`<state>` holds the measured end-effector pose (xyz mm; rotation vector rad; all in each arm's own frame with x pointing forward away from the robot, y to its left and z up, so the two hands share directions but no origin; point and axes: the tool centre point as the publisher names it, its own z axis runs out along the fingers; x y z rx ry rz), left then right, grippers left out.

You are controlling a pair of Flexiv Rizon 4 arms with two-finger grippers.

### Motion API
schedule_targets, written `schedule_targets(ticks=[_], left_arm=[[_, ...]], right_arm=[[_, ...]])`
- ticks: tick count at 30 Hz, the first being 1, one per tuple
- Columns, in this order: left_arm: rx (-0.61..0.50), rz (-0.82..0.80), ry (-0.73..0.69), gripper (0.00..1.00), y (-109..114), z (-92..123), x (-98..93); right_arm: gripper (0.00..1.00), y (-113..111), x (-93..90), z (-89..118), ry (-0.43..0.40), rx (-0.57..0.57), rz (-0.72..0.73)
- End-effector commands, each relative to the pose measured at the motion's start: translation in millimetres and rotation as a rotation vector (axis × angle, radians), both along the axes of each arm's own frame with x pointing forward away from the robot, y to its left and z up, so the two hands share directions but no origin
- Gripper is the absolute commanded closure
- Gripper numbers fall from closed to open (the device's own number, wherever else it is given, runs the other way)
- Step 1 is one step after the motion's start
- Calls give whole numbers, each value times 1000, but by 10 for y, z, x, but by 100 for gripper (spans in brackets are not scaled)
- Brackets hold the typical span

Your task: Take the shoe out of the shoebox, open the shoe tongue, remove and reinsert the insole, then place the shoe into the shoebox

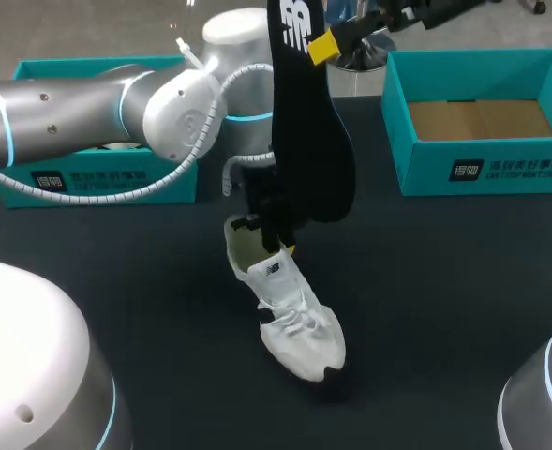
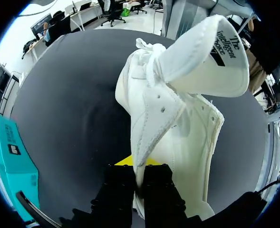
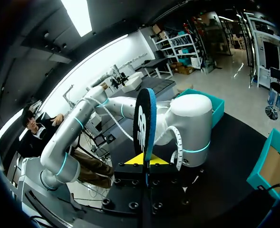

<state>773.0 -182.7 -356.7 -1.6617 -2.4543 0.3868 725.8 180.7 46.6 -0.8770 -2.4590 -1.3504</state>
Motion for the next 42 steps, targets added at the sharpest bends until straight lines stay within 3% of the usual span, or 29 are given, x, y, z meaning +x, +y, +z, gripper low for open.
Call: schedule_targets(ticks=[1,10,31,32,33,38,42], left_arm=[[-64,-271,8,100,-73,9,-89],[-59,-373,-1,100,-224,-48,-222],[-88,-419,-41,100,-382,-270,-321],[-97,-418,-56,76,-382,-273,-321],[-110,-415,-71,0,-385,-275,-321],[-162,-391,-102,0,-387,-260,-298],[-280,-312,-129,0,-385,-173,-253]], right_arm=[[100,14,13,1,2,-2,0],[100,14,13,1,2,-2,0],[100,14,13,1,2,-2,0],[100,14,13,1,2,-2,0],[100,14,13,1,2,-2,0],[100,14,13,1,2,-2,0],[100,14,13,1,2,-2,0]])
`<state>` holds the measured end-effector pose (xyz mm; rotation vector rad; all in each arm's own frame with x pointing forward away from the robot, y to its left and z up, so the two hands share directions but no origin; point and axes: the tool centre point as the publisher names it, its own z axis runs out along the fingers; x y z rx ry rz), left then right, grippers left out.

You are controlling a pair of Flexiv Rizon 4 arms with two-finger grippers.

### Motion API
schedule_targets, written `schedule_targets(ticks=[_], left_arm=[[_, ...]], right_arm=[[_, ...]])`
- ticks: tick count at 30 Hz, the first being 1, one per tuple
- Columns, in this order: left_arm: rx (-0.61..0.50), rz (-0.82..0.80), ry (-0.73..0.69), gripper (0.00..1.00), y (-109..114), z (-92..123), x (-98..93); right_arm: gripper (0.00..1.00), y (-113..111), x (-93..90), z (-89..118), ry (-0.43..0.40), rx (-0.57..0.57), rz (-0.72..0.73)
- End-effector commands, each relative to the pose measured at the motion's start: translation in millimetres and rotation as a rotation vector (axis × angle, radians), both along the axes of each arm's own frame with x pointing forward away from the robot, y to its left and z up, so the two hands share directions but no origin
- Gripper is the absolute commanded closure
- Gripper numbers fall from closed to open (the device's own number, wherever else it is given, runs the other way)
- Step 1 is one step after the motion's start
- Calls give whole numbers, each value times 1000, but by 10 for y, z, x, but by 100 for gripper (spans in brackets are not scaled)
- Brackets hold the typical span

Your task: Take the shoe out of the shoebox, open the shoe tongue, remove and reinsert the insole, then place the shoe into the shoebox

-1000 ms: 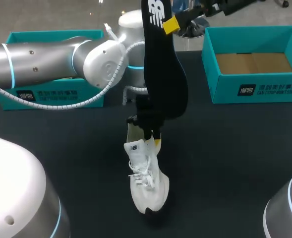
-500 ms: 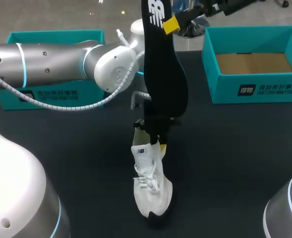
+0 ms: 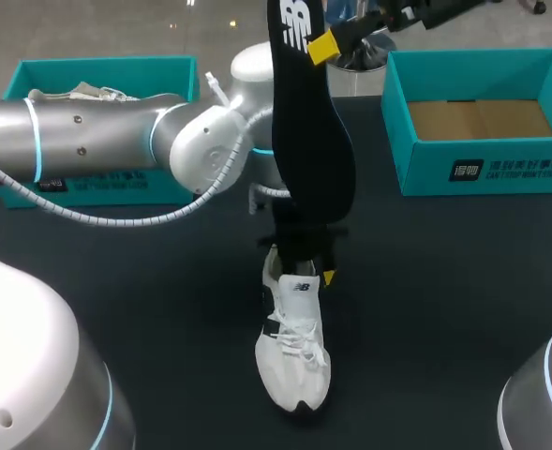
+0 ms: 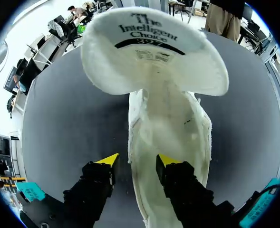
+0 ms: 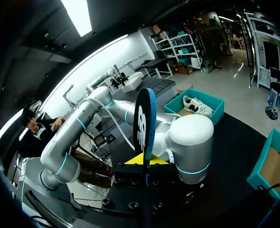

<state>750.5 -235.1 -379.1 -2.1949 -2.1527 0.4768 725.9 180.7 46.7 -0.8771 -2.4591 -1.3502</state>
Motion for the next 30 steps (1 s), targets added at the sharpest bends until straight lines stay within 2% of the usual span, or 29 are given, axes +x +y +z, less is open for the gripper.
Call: schedule_targets(ticks=[1,5,11,14,17,23,30], left_arm=[[-159,78,-6,0,150,91,-9],[-354,227,21,0,218,290,116],[-642,434,198,0,558,694,336],[-797,523,311,0,661,863,398],[-907,567,376,0,758,979,438],[-1009,544,427,0,846,1103,416],[-1009,544,427,0,846,1103,416]], right_arm=[[100,15,12,1,2,-2,0],[100,15,12,1,2,-2,0],[100,15,12,1,2,-2,0],[100,15,12,1,2,-2,0],[100,15,12,1,2,-2,0],[100,15,12,1,2,-2,0],[100,15,12,1,2,-2,0]])
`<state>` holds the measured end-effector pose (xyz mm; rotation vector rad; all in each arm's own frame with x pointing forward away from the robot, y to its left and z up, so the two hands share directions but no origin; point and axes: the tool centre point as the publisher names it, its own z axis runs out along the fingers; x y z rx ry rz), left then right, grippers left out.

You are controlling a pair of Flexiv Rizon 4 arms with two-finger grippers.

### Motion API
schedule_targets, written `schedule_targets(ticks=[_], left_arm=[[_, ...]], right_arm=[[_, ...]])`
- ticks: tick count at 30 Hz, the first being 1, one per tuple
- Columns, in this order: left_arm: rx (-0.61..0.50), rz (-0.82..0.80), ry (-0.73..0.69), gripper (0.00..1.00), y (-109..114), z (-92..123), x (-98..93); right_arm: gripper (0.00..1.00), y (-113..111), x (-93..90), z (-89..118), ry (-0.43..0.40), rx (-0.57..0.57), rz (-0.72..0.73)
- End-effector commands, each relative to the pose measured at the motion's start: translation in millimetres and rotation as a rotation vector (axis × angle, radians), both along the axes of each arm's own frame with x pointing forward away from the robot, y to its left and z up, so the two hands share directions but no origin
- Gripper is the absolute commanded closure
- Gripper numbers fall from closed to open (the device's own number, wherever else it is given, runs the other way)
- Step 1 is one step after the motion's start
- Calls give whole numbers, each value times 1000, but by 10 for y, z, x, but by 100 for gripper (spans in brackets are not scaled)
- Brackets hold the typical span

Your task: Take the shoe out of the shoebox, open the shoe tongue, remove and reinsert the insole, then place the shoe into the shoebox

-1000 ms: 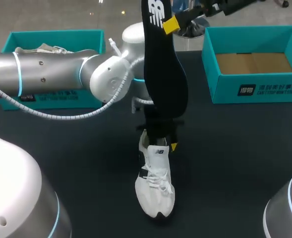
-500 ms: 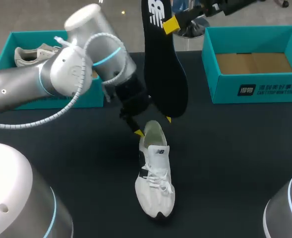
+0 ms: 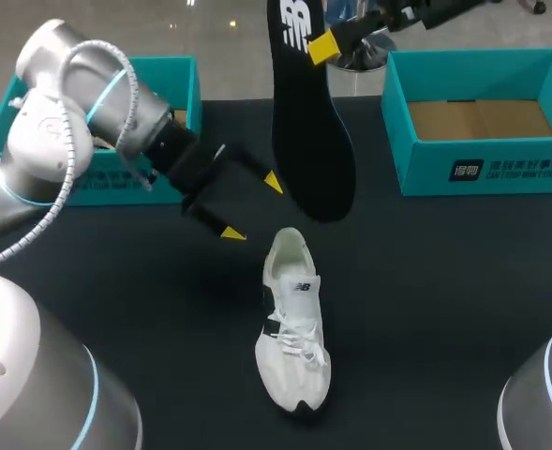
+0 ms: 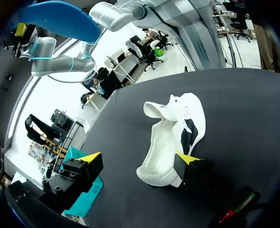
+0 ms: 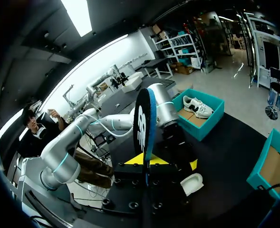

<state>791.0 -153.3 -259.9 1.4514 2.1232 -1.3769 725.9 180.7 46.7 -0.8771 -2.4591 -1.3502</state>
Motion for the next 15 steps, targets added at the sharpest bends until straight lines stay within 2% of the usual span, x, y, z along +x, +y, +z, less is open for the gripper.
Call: schedule_targets(ticks=[1,11,14,15], left_arm=[[-374,194,67,0,27,-88,11],[-374,194,67,0,27,-88,11],[-388,240,-73,0,53,25,-27],[-396,237,-73,0,64,45,-26]], right_arm=[[100,14,12,1,2,-2,0],[100,14,12,1,2,-2,0],[100,14,12,1,2,-2,0],[100,14,12,1,2,-2,0]])
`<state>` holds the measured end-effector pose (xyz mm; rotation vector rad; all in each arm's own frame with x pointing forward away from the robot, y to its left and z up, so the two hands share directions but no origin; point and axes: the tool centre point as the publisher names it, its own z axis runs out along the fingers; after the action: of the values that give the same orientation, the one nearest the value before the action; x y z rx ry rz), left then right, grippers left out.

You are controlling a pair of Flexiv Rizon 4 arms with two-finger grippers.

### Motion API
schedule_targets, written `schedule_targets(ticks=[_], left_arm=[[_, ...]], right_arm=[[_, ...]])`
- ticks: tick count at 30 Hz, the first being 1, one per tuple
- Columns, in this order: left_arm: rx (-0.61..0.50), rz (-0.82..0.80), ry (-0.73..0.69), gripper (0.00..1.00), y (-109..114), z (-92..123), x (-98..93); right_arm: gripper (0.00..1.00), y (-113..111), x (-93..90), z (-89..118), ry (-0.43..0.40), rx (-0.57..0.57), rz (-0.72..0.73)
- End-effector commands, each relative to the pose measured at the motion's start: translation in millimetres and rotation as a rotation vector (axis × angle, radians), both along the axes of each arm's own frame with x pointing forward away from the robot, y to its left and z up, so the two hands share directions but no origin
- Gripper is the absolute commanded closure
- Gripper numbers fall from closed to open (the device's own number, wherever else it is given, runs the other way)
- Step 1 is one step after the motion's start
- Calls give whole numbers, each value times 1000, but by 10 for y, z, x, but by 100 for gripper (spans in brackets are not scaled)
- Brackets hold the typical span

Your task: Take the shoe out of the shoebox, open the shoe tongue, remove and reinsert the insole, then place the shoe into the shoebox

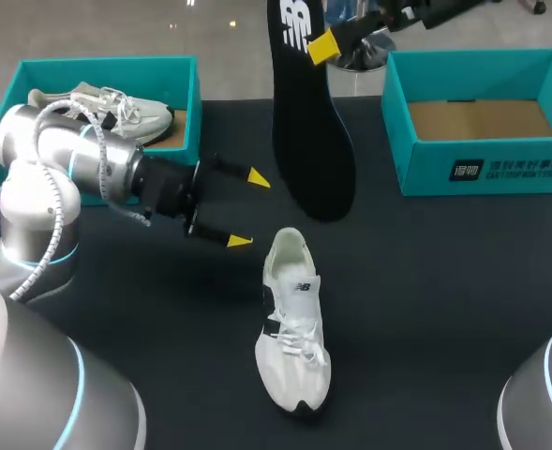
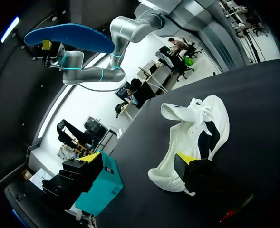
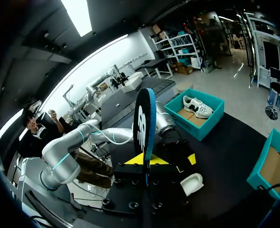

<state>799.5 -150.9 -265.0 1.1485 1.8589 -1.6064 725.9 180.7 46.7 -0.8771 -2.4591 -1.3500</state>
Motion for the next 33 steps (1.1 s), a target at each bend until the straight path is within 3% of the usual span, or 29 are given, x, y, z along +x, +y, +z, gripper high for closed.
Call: schedule_targets(ticks=[1,10,17,33], left_arm=[[-67,120,-103,0,54,126,-104],[-115,144,-259,0,8,316,-142],[-216,112,-343,0,-89,632,-164],[-295,100,-422,0,-392,1129,84]], right_arm=[[100,14,12,1,2,-2,0],[100,14,12,1,2,-2,0],[100,14,12,1,2,-2,0],[100,14,12,1,2,-2,0]])
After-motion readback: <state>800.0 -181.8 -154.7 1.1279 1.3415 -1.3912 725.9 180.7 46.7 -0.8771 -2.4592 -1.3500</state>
